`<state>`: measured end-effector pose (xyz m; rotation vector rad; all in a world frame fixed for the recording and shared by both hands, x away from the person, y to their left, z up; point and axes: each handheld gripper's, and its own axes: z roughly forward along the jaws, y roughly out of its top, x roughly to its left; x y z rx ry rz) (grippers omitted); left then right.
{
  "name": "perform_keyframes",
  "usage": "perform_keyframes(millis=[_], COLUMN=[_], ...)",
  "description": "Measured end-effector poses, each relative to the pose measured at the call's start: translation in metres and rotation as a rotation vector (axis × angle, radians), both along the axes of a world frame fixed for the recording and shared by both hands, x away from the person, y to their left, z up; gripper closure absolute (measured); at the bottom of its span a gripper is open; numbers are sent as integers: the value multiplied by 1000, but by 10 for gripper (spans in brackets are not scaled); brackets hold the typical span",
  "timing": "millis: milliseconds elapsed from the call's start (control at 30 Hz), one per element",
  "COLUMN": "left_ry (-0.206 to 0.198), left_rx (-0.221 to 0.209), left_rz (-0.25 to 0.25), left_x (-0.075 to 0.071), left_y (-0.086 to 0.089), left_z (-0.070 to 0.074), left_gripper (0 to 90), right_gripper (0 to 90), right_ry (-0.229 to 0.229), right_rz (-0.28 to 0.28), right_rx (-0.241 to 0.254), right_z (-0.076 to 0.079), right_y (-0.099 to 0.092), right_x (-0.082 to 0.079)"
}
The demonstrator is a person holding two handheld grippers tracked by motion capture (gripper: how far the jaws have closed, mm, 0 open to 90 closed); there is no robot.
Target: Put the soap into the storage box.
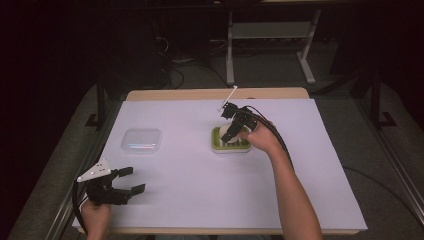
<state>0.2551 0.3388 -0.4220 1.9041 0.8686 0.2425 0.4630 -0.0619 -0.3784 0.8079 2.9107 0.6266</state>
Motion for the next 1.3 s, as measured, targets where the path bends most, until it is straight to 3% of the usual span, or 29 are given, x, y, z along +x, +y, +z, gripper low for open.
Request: perform_keyframes(millis=[1300], left_ry=[0], left_rx=[-1], left_rz=[-3], left_x=[0], left_y=[1], left_z=[0], left_gripper=[132], right_gripper=[238], right_ry=[34], right_rz=[-18], right_rx=[-34], right_z=[-14], right_y=[5], right_x=[5])
